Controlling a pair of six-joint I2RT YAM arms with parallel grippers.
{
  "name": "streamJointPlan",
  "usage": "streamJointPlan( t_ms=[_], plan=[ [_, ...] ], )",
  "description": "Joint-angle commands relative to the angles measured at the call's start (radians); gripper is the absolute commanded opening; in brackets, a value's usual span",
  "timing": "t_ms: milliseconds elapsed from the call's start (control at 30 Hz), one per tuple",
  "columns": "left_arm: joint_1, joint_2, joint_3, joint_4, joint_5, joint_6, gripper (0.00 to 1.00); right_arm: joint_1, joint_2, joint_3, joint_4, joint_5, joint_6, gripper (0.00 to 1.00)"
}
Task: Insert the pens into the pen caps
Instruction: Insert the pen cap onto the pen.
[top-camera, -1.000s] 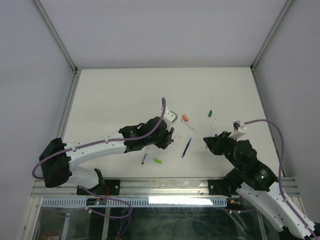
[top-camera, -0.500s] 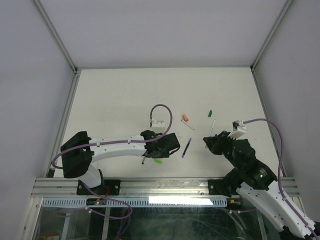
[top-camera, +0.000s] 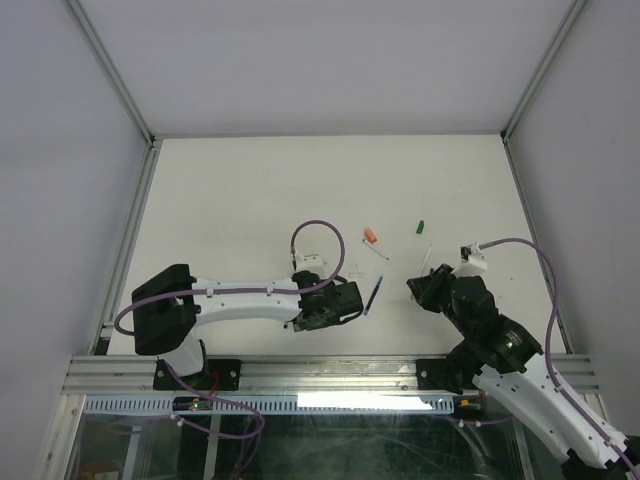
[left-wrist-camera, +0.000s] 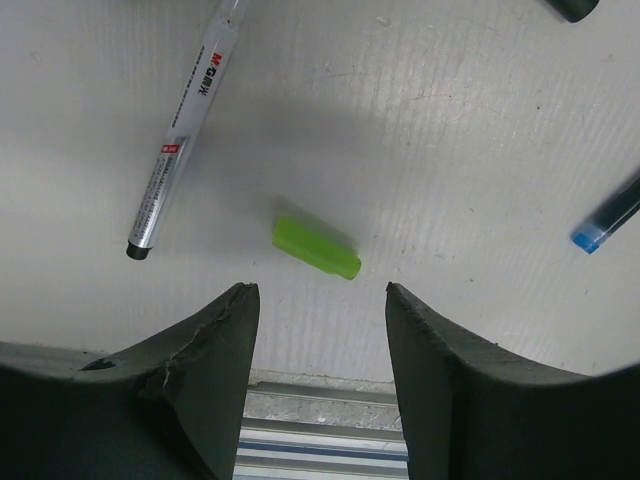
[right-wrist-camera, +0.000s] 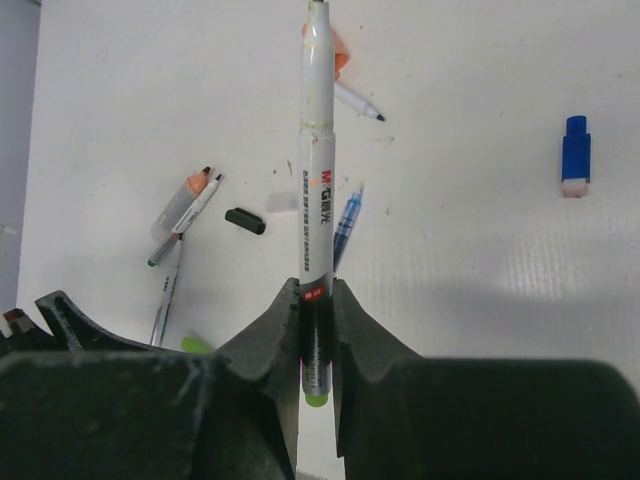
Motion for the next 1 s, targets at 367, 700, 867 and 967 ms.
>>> streamJointPlan(
  t_ms=[367,700,867,967],
  plan=[
    [-0.011,0.013,-0.071,0.071,0.017,-0.177,0.50,-0.001,0.027,-0.035,0.137,0.027,-0.049,0.00],
    [-0.005,0.054,-0.033,0.099,-0.028,-0.155,0.50,0.000,0.018,-0.044,0.135,0.011,-0.039,0.00],
    [0.012,0.068,-0.052,0.101,-0.005,-0.164,0.51,-0.002,0.018,-0.039,0.128,0.010,-0.038,0.00],
    [0.032,0.063,-0.073,0.121,0.004,-0.160,0.50,-0.002,0.020,-0.041,0.127,0.008,-0.034,0.00]
  ],
)
